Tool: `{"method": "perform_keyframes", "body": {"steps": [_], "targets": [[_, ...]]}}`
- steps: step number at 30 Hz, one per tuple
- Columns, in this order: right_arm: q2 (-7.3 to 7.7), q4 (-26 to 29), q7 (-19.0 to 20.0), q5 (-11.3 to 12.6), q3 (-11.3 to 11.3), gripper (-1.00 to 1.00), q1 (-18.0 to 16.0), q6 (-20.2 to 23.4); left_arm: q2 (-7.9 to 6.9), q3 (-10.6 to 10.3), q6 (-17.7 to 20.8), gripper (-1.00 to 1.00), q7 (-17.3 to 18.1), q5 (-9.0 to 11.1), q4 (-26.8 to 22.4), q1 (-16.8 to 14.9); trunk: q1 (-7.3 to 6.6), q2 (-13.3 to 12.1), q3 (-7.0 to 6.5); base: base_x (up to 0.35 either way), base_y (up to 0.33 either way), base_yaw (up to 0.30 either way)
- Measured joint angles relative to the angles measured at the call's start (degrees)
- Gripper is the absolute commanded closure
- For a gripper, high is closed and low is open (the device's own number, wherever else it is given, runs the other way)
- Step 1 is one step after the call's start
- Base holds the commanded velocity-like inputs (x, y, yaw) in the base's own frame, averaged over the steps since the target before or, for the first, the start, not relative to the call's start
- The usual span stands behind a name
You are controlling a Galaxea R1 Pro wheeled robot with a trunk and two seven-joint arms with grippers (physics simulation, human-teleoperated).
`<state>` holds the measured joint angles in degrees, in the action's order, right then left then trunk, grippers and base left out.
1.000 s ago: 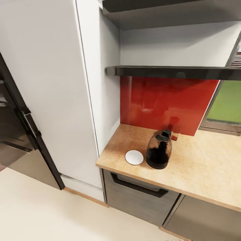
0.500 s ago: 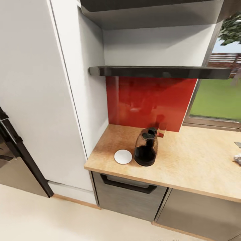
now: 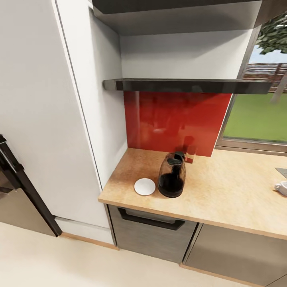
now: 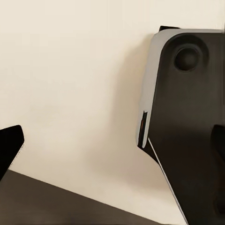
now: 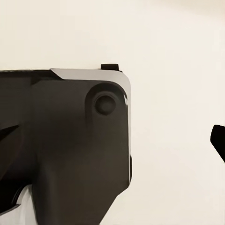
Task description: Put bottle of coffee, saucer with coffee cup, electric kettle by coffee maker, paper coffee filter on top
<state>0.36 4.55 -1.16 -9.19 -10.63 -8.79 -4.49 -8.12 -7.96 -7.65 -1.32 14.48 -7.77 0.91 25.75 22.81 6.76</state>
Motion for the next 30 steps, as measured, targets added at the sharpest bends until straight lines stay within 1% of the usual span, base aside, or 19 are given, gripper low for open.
{"method": "perform_keyframes", "body": {"steps": [3, 5, 6, 9, 10, 11, 14, 18, 20, 21, 22, 23, 24, 25, 27, 28, 29, 30], "targets": [[-0.04, 0.0, 0.0, 0.2, -0.2, -1.0, 0.0, 0.0, -0.44, -0.1, 0.1, -1.0, 0.1, -0.8, -3.2, 0.0, 0.0, 0.0, 0.0, 0.0, 0.0, -0.073], [-0.07, 0.1, 0.0, 0.3, -0.3, -1.0, 0.0, 0.0, -0.77, -0.1, 0.4, -1.0, 0.1, -2.3, -6.2, 0.0, 0.0, 0.0, 0.0, 0.0, 0.0, -0.226], [-0.08, 0.1, 0.0, 0.3, -0.3, -1.0, 0.0, 0.0, -0.84, -0.1, 0.5, -1.0, 0.1, -3.4, -7.2, 0.0, 0.0, 0.0, 0.0, 0.0, 0.0, -0.26], [-0.08, 0.0, 0.1, 0.3, -0.3, -1.0, 0.0, 0.0, -0.85, 0.0, 0.6, -1.0, 0.1, -7.7, -8.9, 0.0, 0.0, 0.0, 0.0, 0.0, 0.0, -0.279], [-0.08, 0.0, 0.1, 0.3, -0.3, -1.0, 0.0, 0.0, -0.85, 0.1, 0.4, -1.0, 0.1, -8.7, -9.3, 0.0, 0.0, 0.0, 0.0, 0.0, 0.0, -0.288], [-0.08, 0.0, 0.1, 0.3, -0.3, -1.0, 0.0, 0.0, -0.86, 0.2, 0.3, -1.0, 0.0, -9.3, -9.8, 0.0, 0.0, 0.0, 0.0, 0.0, 0.0, -0.29], [-0.09, 0.0, 0.1, 0.3, -0.3, -1.0, 0.0, 0.0, -0.92, 0.3, 0.0, -1.0, 0.3, -10.0, -12.3, 0.1, 0.0, 0.0, 0.0, 0.0, 0.0, -0.227], [-0.08, 1.4, 0.2, 0.1, -0.2, -1.0, 0.0, 0.0, -0.81, 0.3, -0.1, -1.0, 0.6, -10.0, -16.2, 0.2, 0.0, 0.0, 0.0, 0.0, 0.0, -0.056], [-0.12, 4.3, 0.3, 0.0, -0.1, -1.0, 0.0, 0.0, -0.79, 0.3, -0.2, -1.0, 0.9, -9.9, -18.2, 0.2, 0.0, 0.0, -0.01, 0.0, 0.0, -0.012], [-0.19, 7.1, 0.3, 0.0, 0.0, -1.0, -0.1, 0.0, -0.78, 0.3, -0.2, -1.0, 1.1, -9.8, -19.8, 0.2, 0.0, 0.0, -0.01, 0.0, 0.0, -0.005], [-0.45, 9.3, 0.4, 0.0, 0.2, -1.0, -0.1, 0.1, -0.78, 0.3, -0.2, -1.0, 1.3, -9.8, -21.0, 0.2, 0.0, 0.0, -0.01, 0.0, 0.0, -0.004], [-0.69, 10.3, 0.4, -0.1, 0.5, -1.0, 0.0, 0.1, -0.79, 0.3, -0.2, -1.0, 1.5, -9.7, -21.7, 0.2, 0.0, 0.0, 0.0, 0.0, 0.0, -0.003], [-1.29, 12.2, 0.4, -0.3, 1.8, -1.0, -0.1, 0.1, -0.85, 0.3, -0.2, -1.0, 1.9, -9.7, -22.9, 0.1, 0.0, 0.0, -0.01, 0.0, 0.0, -0.002], [-1.98, 13.8, 0.4, -0.8, 3.7, -1.0, -0.1, 0.1, -0.88, 0.4, -0.2, -1.0, 2.5, -9.7, -24.0, 0.1, 0.0, 0.0, -0.01, 0.0, 0.0, -0.001], [-3.06, 17.0, 0.4, -2.1, 9.3, -1.0, -0.1, 0.0, -0.98, 1.3, -0.4, -1.0, 4.7, -9.6, -26.4, 0.1, 0.0, 0.0, -0.01, 0.0, 0.0, 0.0], [-3.37, 18.7, 0.4, -2.6, 12.4, -1.0, -0.1, -0.1, -1.03, 2.4, -0.7, -1.0, 6.2, -9.6, -27.6, 0.2, 0.0, 0.0, -0.01, 0.0, 0.0, 0.0], [-3.58, 20.5, 0.4, -2.7, 15.6, -1.0, -0.1, -0.1, -1.07, 4.0, -1.1, -1.0, 8.2, -9.6, -28.6, 0.2, 0.0, 0.0, -0.01, 0.0, 0.0, 0.0], [-3.72, 22.4, 0.4, -2.8, 18.3, -1.0, -0.1, -0.1, -1.07, 5.8, -1.4, -1.0, 10.7, -9.7, -29.3, 0.2, 0.0, 0.0, -0.01, 0.0, 0.0, 0.0]]}}
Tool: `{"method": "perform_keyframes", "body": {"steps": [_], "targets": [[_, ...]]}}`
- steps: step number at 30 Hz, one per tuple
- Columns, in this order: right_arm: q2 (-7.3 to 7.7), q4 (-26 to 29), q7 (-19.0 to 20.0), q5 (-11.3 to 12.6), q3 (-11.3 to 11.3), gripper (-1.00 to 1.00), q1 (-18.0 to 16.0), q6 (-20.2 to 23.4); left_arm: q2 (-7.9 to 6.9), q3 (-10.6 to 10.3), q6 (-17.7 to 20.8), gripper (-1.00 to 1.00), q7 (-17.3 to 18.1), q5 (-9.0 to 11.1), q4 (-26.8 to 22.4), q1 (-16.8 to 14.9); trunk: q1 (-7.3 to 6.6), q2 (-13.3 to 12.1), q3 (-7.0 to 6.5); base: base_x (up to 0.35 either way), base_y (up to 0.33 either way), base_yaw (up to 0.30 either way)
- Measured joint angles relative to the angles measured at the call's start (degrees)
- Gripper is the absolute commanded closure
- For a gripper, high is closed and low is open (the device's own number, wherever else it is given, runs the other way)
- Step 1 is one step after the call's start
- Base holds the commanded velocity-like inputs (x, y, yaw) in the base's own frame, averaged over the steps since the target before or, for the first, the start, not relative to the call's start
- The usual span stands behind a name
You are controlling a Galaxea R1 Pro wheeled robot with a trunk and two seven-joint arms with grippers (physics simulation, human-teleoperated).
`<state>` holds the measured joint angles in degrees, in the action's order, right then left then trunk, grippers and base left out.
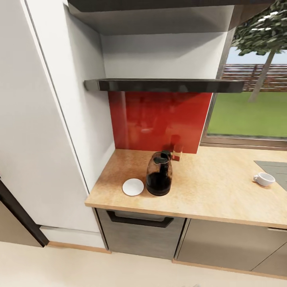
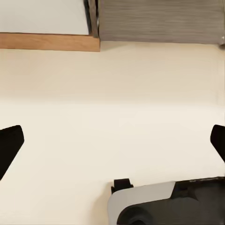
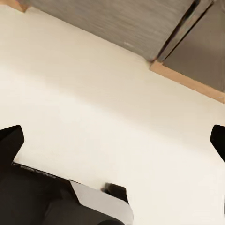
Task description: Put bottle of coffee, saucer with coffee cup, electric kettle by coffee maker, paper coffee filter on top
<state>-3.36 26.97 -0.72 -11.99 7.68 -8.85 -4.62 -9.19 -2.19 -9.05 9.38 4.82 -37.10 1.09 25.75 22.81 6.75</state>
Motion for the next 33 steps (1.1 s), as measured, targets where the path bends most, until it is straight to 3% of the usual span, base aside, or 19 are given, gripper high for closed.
{"method": "perform_keyframes", "body": {"steps": [2, 4, 8, 12, 15, 17, 18, 21, 24, 29, 33], "targets": [[-0.31, 4.3, 0.4, -0.1, 3.9, -1.0, 0.0, 0.0, -0.16, 3.6, -0.4, -1.0, 5.9, -0.1, -0.8, -0.1, 0.0, 0.0, 0.0, 0.0, 0.0, 0.0], [-0.99, 9.5, 2.4, -0.2, 5.9, -1.0, 0.0, 0.1, -0.77, 8.1, -0.4, -1.0, 12.8, -0.1, -1.2, -0.7, 0.0, 0.0, 0.0, 0.0, 0.0, 0.0], [-2.2, 22.0, 10.6, -0.1, 7.0, -1.0, 0.0, 1.8, -3.49, 19.0, 0.6, -1.0, 25.7, 0.1, -1.5, -2.2, 0.0, 0.0, -0.02, 0.0, 0.0, 0.0], [-4.05, 32.5, 12.9, -0.1, 7.2, -1.0, 0.0, 9.9, -7.13, 26.8, 5.9, -1.0, 37.3, 0.3, -1.5, -2.5, 0.0, 0.0, -0.02, 0.0, 0.0, 0.0], [-5.03, 39.0, 13.6, 0.0, 7.3, -1.0, 0.0, 15.3, -9.66, 31.5, 8.3, -1.0, 43.3, 0.2, -1.5, -2.6, 0.0, 0.0, -0.02, 0.0, 0.0, 0.0], [-5.39, 42.3, 14.6, 0.0, 7.7, -1.0, 0.0, 17.0, -11.15, 34.2, 8.9, -1.0, 45.3, 0.3, -1.5, -2.6, 0.0, 0.0, -0.02, 0.0, 0.0, 0.0], [-5.75, 44.3, 15.4, 0.0, 9.0, -1.0, 0.0, 17.6, -11.98, 35.8, 9.1, -1.0, 46.2, 0.3, -1.5, -2.6, -0.01, 0.0, -0.02, 0.0, 0.0, 0.0], [-6.28, 48.1, 16.2, 0.0, 13.2, -1.0, 0.0, 19.2, -12.66, 37.3, 10.3, -1.0, 46.8, 0.1, -1.5, -2.5, -0.01, 0.0, -0.02, 0.0, 0.0, 0.0], [-6.62, 52.9, 16.4, 0.0, 16.2, -1.0, 0.0, 26.3, -12.7, 37.2, 11.8, -1.0, 47.0, -0.2, -1.5, -2.4, 0.0, 0.0, -0.02, 0.0, 0.0, 0.0], [-6.62, 57.2, 16.3, 0.0, 17.0, -1.0, -0.6, 35.3, -12.54, 37.0, 12.2, -1.0, 47.2, -0.4, -1.7, -2.5, 0.0, 0.0, -0.02, 0.0, 0.0, 0.0], [-6.62, 57.9, 16.2, 0.1, 17.0, -1.0, -5.5, 41.3, -12.4, 37.0, 12.3, -1.0, 49.3, -0.4, -1.7, -2.5, 0.0, 0.0, -0.02, 0.0, 0.0, 0.0]]}}
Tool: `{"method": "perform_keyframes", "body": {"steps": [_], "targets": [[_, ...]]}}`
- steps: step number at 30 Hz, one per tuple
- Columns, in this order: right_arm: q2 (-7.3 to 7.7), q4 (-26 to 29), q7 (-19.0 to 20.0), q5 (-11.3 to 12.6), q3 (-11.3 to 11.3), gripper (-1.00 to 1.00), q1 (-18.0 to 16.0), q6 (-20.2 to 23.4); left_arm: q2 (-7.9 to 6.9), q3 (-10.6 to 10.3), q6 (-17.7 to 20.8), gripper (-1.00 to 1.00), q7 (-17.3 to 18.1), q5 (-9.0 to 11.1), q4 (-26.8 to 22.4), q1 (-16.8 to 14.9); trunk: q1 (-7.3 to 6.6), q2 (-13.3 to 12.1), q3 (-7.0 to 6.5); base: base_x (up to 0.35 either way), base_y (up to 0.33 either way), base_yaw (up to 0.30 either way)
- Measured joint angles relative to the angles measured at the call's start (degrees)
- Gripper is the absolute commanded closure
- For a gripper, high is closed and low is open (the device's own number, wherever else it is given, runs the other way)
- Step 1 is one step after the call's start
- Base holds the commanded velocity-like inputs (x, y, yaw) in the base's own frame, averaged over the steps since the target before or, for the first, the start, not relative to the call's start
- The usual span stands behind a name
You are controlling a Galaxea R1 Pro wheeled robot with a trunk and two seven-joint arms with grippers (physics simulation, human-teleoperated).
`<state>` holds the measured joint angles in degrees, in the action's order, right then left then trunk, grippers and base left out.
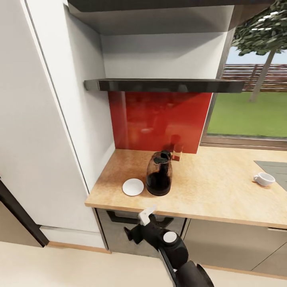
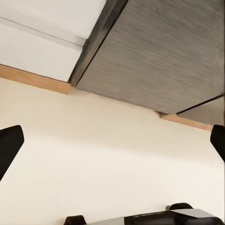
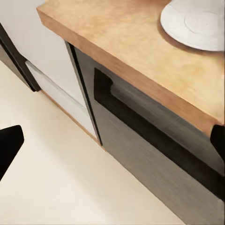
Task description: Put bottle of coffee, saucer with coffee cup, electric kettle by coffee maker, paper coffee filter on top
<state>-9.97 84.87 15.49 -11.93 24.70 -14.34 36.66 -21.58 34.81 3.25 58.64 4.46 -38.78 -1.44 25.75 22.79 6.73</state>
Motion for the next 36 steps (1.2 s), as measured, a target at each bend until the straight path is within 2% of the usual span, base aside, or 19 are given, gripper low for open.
{"method": "perform_keyframes", "body": {"steps": [3, 7, 9, 11, 15, 19, 23, 30, 36], "targets": [[0.0, 0.1, 0.0, 1.0, 0.0, -1.0, -7.0, 6.3, 0.04, 0.0, 0.1, -1.0, 3.9, 0.0, 0.0, -0.1, 0.0, 0.0, 0.0, 0.0, 0.0, 0.0], [0.0, -0.2, -0.1, 6.3, 0.0, -1.0, -15.3, 13.3, 0.15, 0.1, 0.7, -1.0, 5.4, 0.1, -1.7, -0.1, 0.0, 0.0, 0.0, 0.0, 0.0, 0.0], [-0.01, -0.4, 0.0, 9.0, 0.0, -1.0, -20.0, 17.6, 0.21, 0.2, 2.8, -1.0, 5.7, 0.2, -3.7, -0.1, 0.0, 0.0, -0.01, 0.0, 0.0, 0.0], [-0.01, -0.7, 0.0, 10.1, 0.0, -1.0, -22.4, 19.5, 0.34, 0.2, 4.6, -1.0, 5.8, 0.3, -5.0, -0.1, 0.0, 0.0, 0.0, 0.0, 0.0, 0.0], [-0.01, -1.2, 0.0, 10.7, 0.0, -1.0, -23.9, 20.6, 1.08, 0.2, 6.0, -1.0, 7.2, 0.6, -6.0, -0.1, -0.02, 0.0, 0.01, 0.13, 0.0, 0.0], [-0.01, -1.7, 0.0, 10.9, 0.1, -1.0, -24.1, 20.8, 2.1, 0.1, 6.6, -1.0, 9.5, 0.6, -6.2, -0.1, -0.03, 0.0, 0.01, 0.269, 0.0, 0.0], [-0.01, -3.2, 0.1, 10.9, 0.1, -1.0, -24.1, 20.8, 2.82, 0.2, 7.0, -1.0, 10.1, 0.7, -7.6, -0.2, -0.01, 0.0, 0.01, 0.09, 0.0, 0.0], [-0.01, -6.4, 0.1, 10.9, 0.1, -1.0, -24.1, 20.8, 3.03, 0.3, 12.2, -1.0, 11.4, 0.7, -10.3, -0.2, 0.0, 0.0, 0.01, 0.011, 0.0, 0.0], [0.0, -7.0, 0.1, 10.8, 0.1, -1.0, -24.1, 20.8, 3.04, 0.5, 13.0, -1.0, 13.3, 0.7, -10.5, -0.2, -0.02, 0.0, 0.01, 0.146, 0.138, 0.0]]}}
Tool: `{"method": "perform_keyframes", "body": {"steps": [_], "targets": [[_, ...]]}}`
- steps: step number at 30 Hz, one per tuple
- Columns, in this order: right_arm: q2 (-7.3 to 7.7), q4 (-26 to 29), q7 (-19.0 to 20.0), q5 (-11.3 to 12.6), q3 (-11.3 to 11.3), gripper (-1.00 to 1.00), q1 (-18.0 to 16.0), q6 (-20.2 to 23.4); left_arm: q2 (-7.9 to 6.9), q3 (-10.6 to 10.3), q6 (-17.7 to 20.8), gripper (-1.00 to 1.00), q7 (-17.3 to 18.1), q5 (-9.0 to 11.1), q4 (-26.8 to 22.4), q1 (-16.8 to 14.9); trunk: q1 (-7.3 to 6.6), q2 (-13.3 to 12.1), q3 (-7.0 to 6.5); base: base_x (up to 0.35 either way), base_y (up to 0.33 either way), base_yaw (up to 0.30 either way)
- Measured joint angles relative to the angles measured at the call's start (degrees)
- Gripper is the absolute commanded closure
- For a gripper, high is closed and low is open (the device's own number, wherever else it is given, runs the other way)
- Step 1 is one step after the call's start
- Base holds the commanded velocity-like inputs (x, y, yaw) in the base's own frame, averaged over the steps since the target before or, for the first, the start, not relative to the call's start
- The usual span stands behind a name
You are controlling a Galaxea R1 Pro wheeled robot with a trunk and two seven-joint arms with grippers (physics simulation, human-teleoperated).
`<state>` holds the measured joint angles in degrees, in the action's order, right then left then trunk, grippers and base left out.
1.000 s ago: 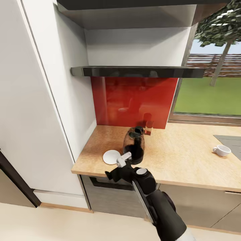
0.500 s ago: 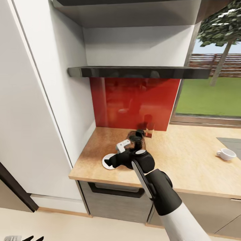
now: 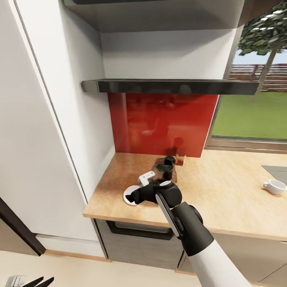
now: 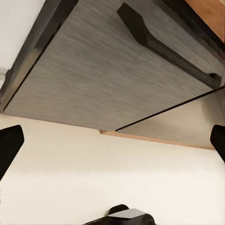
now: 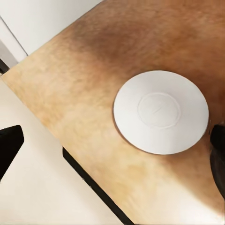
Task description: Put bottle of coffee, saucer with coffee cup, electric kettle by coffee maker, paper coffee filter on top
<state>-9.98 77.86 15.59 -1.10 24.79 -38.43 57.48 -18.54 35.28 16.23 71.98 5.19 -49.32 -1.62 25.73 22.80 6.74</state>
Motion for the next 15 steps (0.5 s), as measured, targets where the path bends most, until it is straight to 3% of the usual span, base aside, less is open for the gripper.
{"method": "perform_keyframes", "body": {"steps": [8, 15], "targets": [[-0.01, -0.2, 0.0, 0.0, 0.0, -1.0, 0.0, 0.0, 0.0, 0.1, 0.1, -1.0, 0.2, 0.0, 0.1, 0.0, 0.02, 0.0, 0.0, 0.072, 0.07, 0.0], [-0.01, -4.8, 0.0, 0.0, 0.0, -1.0, 0.0, 0.0, -0.03, 0.1, 0.1, -1.0, 1.4, 0.1, 0.2, 0.0, 0.02, 0.0, 0.0, 0.002, 0.002, 0.0]]}}
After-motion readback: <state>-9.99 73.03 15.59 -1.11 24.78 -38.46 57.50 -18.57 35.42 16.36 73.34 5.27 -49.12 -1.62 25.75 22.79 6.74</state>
